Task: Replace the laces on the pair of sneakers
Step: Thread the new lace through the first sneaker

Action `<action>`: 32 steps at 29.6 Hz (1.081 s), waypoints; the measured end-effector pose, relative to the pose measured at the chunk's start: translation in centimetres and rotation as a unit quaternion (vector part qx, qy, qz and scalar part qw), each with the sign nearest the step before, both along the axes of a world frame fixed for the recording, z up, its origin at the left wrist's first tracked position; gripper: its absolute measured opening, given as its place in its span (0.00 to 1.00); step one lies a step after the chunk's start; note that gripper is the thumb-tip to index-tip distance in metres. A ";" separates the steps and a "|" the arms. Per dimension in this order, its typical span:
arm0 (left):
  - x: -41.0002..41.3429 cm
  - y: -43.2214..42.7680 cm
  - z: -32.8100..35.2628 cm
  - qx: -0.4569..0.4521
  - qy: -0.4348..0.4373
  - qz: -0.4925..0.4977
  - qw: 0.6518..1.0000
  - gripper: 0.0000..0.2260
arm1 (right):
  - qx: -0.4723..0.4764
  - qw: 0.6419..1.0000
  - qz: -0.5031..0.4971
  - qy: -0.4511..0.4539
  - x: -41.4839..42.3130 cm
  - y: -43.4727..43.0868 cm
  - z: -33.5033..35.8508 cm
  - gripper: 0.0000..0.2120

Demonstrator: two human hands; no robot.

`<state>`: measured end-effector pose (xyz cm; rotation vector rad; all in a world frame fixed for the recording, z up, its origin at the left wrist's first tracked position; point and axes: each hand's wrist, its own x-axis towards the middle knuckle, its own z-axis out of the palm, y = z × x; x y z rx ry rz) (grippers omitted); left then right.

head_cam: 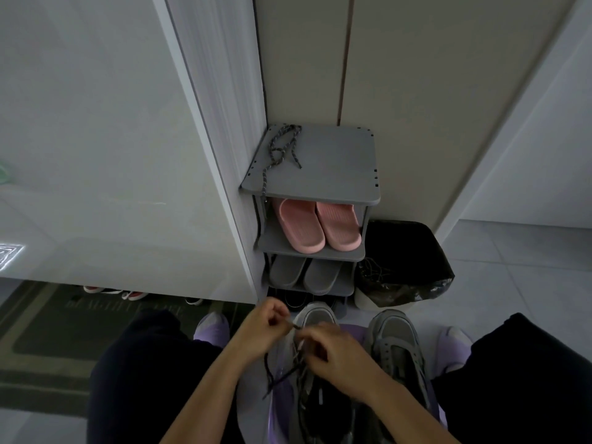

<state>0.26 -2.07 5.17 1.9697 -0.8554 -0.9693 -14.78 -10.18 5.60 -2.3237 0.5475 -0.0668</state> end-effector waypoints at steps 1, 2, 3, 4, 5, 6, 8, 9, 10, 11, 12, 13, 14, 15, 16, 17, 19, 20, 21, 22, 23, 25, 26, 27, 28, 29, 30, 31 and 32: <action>-0.3 -0.3 1.1 -0.039 0.066 0.031 0.997 0.06 | 0.025 0.999 -0.031 -0.010 0.3 -0.3 0.1 0.13; -0.6 -0.5 2.2 -0.073 0.117 0.053 0.989 0.06 | 0.041 0.997 -0.064 -0.010 0.6 -0.7 0.2 0.13; -0.9 -0.7 3.2 -0.098 0.149 0.059 0.982 0.06 | 0.058 0.993 -0.098 -0.010 1.0 -1.0 0.3 0.12; -1.1 -0.9 4.0 -0.114 0.164 0.048 0.979 0.06 | 0.080 0.988 -0.130 -0.010 1.5 -1.2 0.5 0.13; -1.3 -1.1 4.6 -0.123 0.169 0.024 0.978 0.07 | 0.102 0.982 -0.158 -0.015 2.0 -1.4 0.6 0.14; -1.4 -1.2 5.1 -0.124 0.169 -0.005 0.978 0.08 | 0.115 0.976 -0.182 -0.026 2.4 -1.4 0.8 0.12; -1.3 -1.4 5.6 -0.113 0.155 -0.049 0.980 0.09 | 0.114 0.963 -0.238 -0.051 3.1 -1.6 1.2 0.09; -1.1 -1.3 5.8 -0.101 0.143 -0.063 0.983 0.09 | 0.106 0.956 -0.266 -0.065 3.3 -2.0 1.4 0.08; -0.8 -1.2 5.7 -0.086 0.127 -0.074 0.985 0.09 | 0.100 0.949 -0.289 -0.081 3.3 -2.5 1.5 0.08; -0.3 -0.9 5.5 -0.068 0.110 -0.083 0.988 0.10 | 0.098 0.942 -0.306 -0.094 3.3 -3.1 1.6 0.08; 0.5 -0.5 5.1 -0.051 0.088 -0.087 0.991 0.10 | 0.105 0.936 -0.320 -0.105 3.2 -3.9 1.8 0.07; 1.4 -0.1 4.5 -0.033 0.057 -0.085 0.994 0.09 | 0.123 0.926 -0.338 -0.116 2.9 -4.8 1.9 0.07; 2.4 0.4 3.9 -0.013 0.021 -0.073 0.997 0.09 | 0.148 0.911 -0.363 -0.127 2.5 -5.9 1.9 0.07; 3.2 1.0 3.2 0.007 -0.009 -0.051 0.999 0.09 | 0.177 0.895 -0.388 -0.134 1.9 -6.9 1.7 0.07; 3.9 1.5 2.5 0.021 -0.021 -0.019 0.999 0.10 | 0.208 0.882 -0.401 -0.134 1.3 -7.6 1.6 0.07; 4.1 1.8 2.0 0.026 -0.012 0.013 1.000 0.10 | 0.239 0.877 -0.397 -0.125 0.8 -8.1 1.3 0.07; 3.6 1.8 1.2 0.032 0.033 0.033 0.998 0.11 | 0.294 0.882 -0.354 -0.098 0.4 -8.1 0.9 0.06; 2.9 1.6 1.0 0.039 0.051 0.016 0.998 0.12 | 0.310 0.886 -0.331 -0.095 0.5 -7.6 0.8 0.05; 2.2 1.3 0.7 0.048 0.059 -0.012 0.997 0.12 | 0.320 0.888 -0.313 -0.103 0.7 -7.1 0.8 0.04; 1.4 1.0 0.4 0.058 0.055 -0.043 0.996 0.12 | 0.327 0.888 -0.301 -0.117 0.9 -6.6 0.9 0.04; 0.9 0.7 0.1 0.064 0.049 -0.069 0.994 0.11 | 0.333 0.887 -0.292 -0.133 1.2 -6.1 1.0 0.05; 0.2 0.5 -0.6 0.059 0.075 -0.088 0.992 0.08 | 0.334 0.892 -0.267 -0.148 1.7 -5.3 1.2 0.07; 0.0 0.5 -0.9 0.051 0.102 -0.087 0.990 0.07 | 0.325 0.901 -0.248 -0.145 2.0 -5.0 1.3 0.08; -0.1 0.5 -1.2 0.039 0.123 -0.084 0.988 0.08 | 0.310 0.914 -0.223 -0.138 2.3 -4.8 1.5 0.08; -0.1 0.5 -1.4 0.029 0.130 -0.076 0.988 0.08 | 0.292 0.928 -0.193 -0.129 2.5 -4.6 1.8 0.09; -0.2 0.5 -1.6 0.016 0.132 -0.063 0.989 0.07 | 0.274 0.940 -0.161 -0.121 2.8 -4.4 2.2 0.10; -0.2 0.3 -1.7 0.001 0.134 -0.041 0.990 0.05 | 0.260 0.950 -0.131 -0.113 3.0 -4.3 2.6 0.10; -0.2 0.2 -1.7 -0.011 0.135 -0.017 0.991 0.03 | 0.247 0.958 -0.104 -0.103 3.2 -4.2 3.0 0.10; -0.1 0.1 -1.8 -0.019 0.130 0.008 0.991 0.04 | 0.228 0.966 -0.083 -0.089 3.3 -4.1 3.3 0.09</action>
